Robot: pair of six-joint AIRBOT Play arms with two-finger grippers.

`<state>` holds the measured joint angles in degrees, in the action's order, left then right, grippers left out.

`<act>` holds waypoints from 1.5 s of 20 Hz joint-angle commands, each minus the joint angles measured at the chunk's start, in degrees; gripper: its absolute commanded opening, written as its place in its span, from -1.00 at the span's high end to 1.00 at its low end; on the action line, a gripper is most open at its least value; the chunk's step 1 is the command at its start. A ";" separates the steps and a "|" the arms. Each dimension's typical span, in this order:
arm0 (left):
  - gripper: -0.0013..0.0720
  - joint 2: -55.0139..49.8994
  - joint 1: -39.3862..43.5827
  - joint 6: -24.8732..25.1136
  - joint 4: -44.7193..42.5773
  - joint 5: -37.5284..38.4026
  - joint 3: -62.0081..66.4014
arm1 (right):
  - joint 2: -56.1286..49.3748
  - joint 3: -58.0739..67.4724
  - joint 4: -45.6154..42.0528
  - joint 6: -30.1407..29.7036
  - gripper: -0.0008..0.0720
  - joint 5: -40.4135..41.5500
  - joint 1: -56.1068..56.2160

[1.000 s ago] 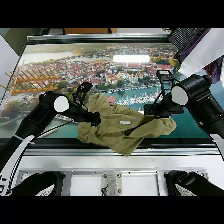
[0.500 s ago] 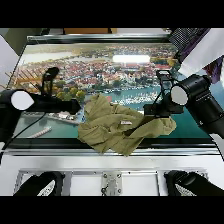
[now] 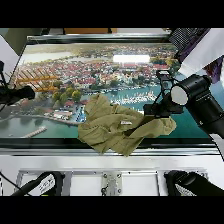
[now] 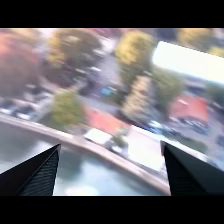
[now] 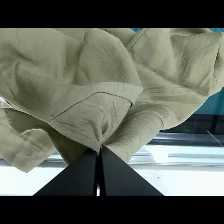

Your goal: Fold the clothes and pants, and hang the long-sleeved shirts on hangers.

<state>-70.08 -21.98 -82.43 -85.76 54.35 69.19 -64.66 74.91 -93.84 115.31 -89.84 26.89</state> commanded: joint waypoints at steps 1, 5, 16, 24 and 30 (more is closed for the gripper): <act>-0.97 -10.97 -4.79 0.72 -9.42 -3.82 9.77 | -0.02 0.00 0.04 0.02 0.95 -0.02 -0.02; -0.97 -23.19 -4.81 0.92 -15.37 -12.63 18.27 | -0.04 0.00 0.02 0.02 0.95 -0.04 -0.02; -0.96 -47.63 -8.55 3.26 -25.70 -2.21 40.00 | -0.22 0.00 0.02 0.02 0.95 -0.15 -0.02; -0.96 -52.87 -10.40 3.67 -25.35 -7.65 42.71 | -0.28 0.00 0.02 0.02 0.95 -0.15 -0.02; -0.96 -55.32 -11.50 3.67 -25.66 -10.03 42.71 | -0.48 0.00 0.02 0.02 0.95 -0.13 -0.02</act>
<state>-124.14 -32.93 -78.76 -111.26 45.58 111.83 -65.06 74.91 -93.84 115.31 -89.97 26.89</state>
